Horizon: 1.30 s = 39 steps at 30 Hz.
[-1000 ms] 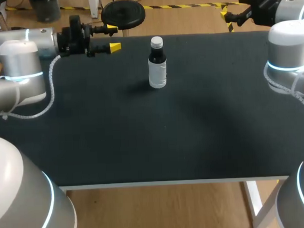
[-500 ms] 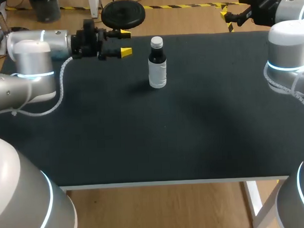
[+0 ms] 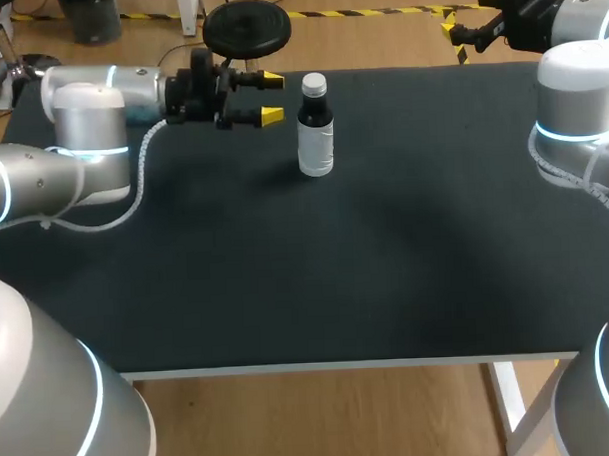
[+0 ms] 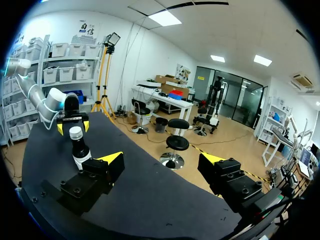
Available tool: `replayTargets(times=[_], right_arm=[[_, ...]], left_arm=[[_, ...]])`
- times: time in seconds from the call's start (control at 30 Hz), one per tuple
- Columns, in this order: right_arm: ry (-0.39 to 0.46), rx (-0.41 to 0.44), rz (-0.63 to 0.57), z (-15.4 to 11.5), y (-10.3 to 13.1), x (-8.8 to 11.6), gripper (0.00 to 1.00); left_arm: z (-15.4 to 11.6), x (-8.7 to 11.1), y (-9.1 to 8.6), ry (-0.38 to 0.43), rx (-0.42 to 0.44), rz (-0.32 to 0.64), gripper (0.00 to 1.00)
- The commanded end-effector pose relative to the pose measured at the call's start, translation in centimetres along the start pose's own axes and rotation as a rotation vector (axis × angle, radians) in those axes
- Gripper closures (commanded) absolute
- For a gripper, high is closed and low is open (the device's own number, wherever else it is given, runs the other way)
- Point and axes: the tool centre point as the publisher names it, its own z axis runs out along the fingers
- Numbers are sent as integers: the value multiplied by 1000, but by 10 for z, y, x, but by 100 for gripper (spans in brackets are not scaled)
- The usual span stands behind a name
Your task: Unscrew the bottle cap
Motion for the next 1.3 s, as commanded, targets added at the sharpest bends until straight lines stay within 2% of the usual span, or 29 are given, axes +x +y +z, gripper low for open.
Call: replayTargets(times=[0.03,0.53,1.3], right_arm=[[0,-1,0,0,0,0,0],[0,-1,0,0,0,0,0],[0,-1,0,0,0,0,0]], left_arm=[[6,-9,4,35,-11,-2,0],[28,-9,5,89,-25,23,0],[57,-5,9,174,-7,9,0]])
